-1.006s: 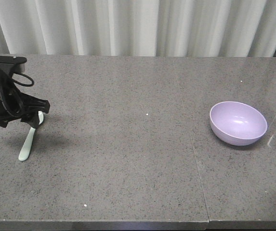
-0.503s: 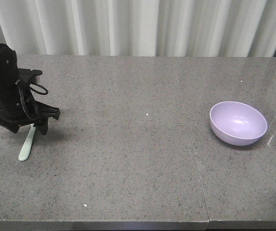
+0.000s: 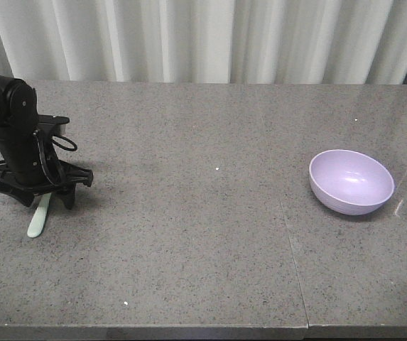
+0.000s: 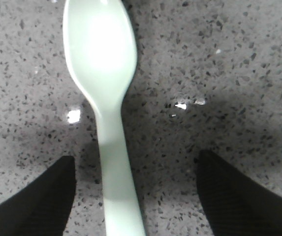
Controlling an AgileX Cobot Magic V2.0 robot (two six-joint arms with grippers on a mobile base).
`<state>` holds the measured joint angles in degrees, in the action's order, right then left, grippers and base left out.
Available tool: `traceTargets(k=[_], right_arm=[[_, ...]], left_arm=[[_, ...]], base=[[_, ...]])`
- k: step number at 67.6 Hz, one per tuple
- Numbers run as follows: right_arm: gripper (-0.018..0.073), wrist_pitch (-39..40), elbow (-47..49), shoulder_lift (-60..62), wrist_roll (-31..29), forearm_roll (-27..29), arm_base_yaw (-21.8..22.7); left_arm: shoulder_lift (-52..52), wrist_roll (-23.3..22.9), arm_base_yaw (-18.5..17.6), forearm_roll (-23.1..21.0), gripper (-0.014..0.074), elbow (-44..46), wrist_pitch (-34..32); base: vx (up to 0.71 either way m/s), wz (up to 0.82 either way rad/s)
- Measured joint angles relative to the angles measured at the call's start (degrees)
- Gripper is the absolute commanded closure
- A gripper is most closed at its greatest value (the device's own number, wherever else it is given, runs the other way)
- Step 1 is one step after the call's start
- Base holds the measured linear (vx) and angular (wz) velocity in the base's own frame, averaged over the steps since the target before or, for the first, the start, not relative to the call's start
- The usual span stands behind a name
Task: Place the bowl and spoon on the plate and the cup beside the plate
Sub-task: 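Close the left gripper on the white spoon handle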
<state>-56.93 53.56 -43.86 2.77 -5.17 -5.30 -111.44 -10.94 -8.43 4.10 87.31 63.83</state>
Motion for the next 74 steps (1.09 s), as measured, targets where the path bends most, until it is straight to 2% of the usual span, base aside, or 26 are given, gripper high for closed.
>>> traceTargets(k=[22, 23, 48, 74], right_arm=[[0.0032, 0.0, 0.0, 0.0, 0.0, 0.0, 0.0], [0.0032, 0.0, 0.0, 0.0, 0.0, 0.0, 0.0], [0.0032, -0.1, 0.0, 0.0, 0.0, 0.0, 0.0], [0.0032, -0.2, 0.0, 0.0, 0.0, 0.0, 0.0]], left_arm=[[-0.1, 0.0, 0.0, 0.0, 0.0094, 0.0, -0.1], [-0.1, 0.0, 0.0, 0.0, 0.0133, 0.0, -0.1], [-0.1, 0.0, 0.0, 0.0, 0.0376, 0.0, -0.1], [-0.1, -0.1, 0.0, 0.0, 0.0559, 0.0, -0.5]], base=[[0.00, 0.00], [0.00, 0.00], [0.00, 0.00], [0.00, 0.00]])
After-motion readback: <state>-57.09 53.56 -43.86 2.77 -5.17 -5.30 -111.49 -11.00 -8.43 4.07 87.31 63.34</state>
